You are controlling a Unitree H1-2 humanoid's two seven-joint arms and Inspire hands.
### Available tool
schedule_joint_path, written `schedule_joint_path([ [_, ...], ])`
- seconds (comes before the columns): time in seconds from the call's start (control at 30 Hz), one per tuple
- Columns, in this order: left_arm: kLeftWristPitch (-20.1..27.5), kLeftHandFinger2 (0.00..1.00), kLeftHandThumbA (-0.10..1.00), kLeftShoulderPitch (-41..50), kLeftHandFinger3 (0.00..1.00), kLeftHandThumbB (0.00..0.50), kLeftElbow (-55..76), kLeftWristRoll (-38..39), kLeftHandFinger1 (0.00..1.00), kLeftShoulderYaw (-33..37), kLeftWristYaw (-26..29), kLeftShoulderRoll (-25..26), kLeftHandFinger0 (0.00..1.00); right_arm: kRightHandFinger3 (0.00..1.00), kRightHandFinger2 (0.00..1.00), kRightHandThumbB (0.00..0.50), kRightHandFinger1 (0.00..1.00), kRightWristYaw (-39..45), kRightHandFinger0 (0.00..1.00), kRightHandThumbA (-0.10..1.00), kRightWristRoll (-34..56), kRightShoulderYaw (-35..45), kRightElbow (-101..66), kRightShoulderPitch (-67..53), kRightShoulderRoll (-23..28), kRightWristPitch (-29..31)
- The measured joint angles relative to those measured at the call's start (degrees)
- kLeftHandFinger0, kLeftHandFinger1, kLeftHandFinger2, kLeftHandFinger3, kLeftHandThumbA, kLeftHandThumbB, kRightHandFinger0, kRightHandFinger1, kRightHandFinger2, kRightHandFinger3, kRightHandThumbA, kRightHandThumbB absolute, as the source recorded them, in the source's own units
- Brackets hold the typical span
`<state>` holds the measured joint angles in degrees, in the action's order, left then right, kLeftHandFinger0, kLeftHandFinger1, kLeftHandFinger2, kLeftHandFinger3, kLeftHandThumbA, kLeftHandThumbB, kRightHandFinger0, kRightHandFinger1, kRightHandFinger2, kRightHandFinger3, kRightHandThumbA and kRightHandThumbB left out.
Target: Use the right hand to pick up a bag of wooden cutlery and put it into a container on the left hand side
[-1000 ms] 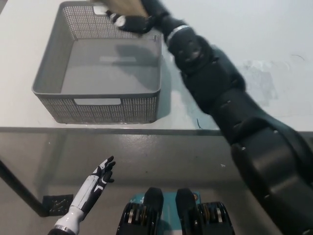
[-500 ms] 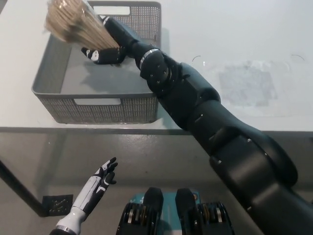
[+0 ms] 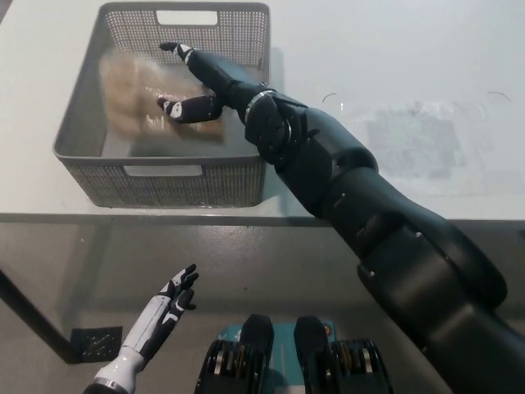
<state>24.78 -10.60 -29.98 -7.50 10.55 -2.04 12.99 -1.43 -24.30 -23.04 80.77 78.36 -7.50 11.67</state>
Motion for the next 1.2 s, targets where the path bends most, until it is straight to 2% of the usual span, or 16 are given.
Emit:
schedule_joint_path([
  [0.1,0.00,1.00,1.00,-0.03,1.00,0.500,0.03,-0.26,1.00,0.41,0.01,0.10,0.80,1.00,1.00,0.324,1.00,0.43,1.00,0.69,-0.34,-0.64,-0.02,0.00,0.61,-0.01],
  [0.33,0.00,1.00,1.00,-0.11,1.00,0.500,0.03,-0.48,1.00,0.86,0.01,0.18,0.79,1.00,1.00,0.299,1.00,0.89,1.00,0.74,-1.28,-1.61,-0.27,0.00,1.85,-0.06],
  [0.37,0.00,1.00,1.00,-0.10,1.00,0.500,0.03,-0.49,1.00,0.94,0.01,0.18,0.79,1.00,1.00,0.291,1.00,0.90,1.00,0.70,-1.36,-1.60,-0.39,0.00,2.07,-0.04],
  [0.47,0.00,1.00,1.00,-0.09,1.00,0.500,0.03,-0.49,1.00,1.13,0.01,0.18,0.79,1.00,1.00,0.294,1.00,1.10,1.00,0.68,-1.29,-1.05,-1.25,0.00,2.90,0.14],
  [0.5,0.00,1.00,1.00,-0.08,1.00,0.500,0.03,-0.49,1.00,1.20,0.01,0.19,0.79,1.00,1.00,0.339,1.00,1.17,1.00,0.70,-1.14,-0.40,-2.01,0.00,3.44,0.34],
  [0.53,0.00,1.00,1.00,-0.09,1.00,0.500,0.02,-0.49,1.00,1.26,0.01,0.20,0.79,1.00,1.00,0.350,1.00,1.24,1.00,0.70,-0.84,0.51,-2.89,0.00,3.95,0.56],
  [0.7,0.00,1.00,1.00,-0.06,1.00,0.500,0.01,-0.49,1.00,1.31,0.00,0.26,0.78,1.00,1.00,0.268,1.00,2.29,1.00,0.72,2.50,7.12,-11.36,-0.68,7.16,1.43],
  [0.73,-0.01,1.00,1.00,-0.03,1.00,0.500,-0.02,-0.49,1.00,1.33,0.00,0.26,0.78,1.00,1.00,0.268,1.00,2.74,1.00,0.72,3.15,8.04,-13.72,-1.11,7.85,1.40],
  [0.77,-0.02,1.00,1.00,-0.01,1.00,0.500,-0.06,-0.49,1.00,1.35,0.00,0.26,0.78,1.00,1.00,0.281,1.00,3.16,1.00,0.77,3.60,8.90,-16.28,-1.78,8.58,1.31],
  [0.87,-0.04,1.00,1.00,0.08,1.00,0.500,-0.13,-0.49,1.00,1.43,0.00,0.25,0.80,1.00,1.00,0.271,1.00,4.19,1.00,0.84,4.90,10.70,-23.06,-4.75,10.12,0.89],
  [0.9,-0.05,1.00,1.00,0.11,1.00,0.500,-0.14,-0.49,1.00,1.44,-0.01,0.25,0.80,1.00,1.00,0.272,1.00,4.50,1.00,0.91,5.28,11.24,-25.16,-5.78,10.50,0.63],
  [0.97,-0.06,1.00,1.00,0.16,1.00,0.500,-0.17,-0.49,1.00,1.44,-0.01,0.23,0.81,1.00,1.00,0.249,1.00,5.06,1.00,0.95,5.99,12.47,-29.95,-8.61,11.29,0.14],
  [1.0,-0.06,1.00,1.00,0.18,1.00,0.500,-0.19,-0.49,1.00,1.44,-0.01,0.22,0.82,1.00,1.00,0.261,1.00,5.31,1.00,1.00,6.28,12.96,-32.09,-10.02,11.67,-0.15],
  [1.03,-0.07,1.00,1.00,0.19,1.00,0.500,-0.21,-0.49,1.00,1.43,-0.01,0.22,0.82,1.00,1.00,0.270,1.00,5.46,1.00,1.00,6.53,13.31,-34.00,-11.34,11.96,-0.59],
  [1.1,-0.09,1.00,1.00,0.20,1.00,0.500,-0.22,-0.48,1.00,1.43,-0.01,0.20,0.83,1.00,1.00,0.250,1.00,5.71,1.00,1.00,7.12,14.20,-38.18,-14.41,12.52,-1.37],
  [1.2,-0.11,1.00,1.00,0.24,1.00,0.500,-0.25,-0.48,1.00,1.42,-0.01,0.17,0.83,1.00,1.00,0.265,1.00,6.04,1.00,1.00,8.06,15.84,-44.56,-19.29,13.18,-2.48],
])
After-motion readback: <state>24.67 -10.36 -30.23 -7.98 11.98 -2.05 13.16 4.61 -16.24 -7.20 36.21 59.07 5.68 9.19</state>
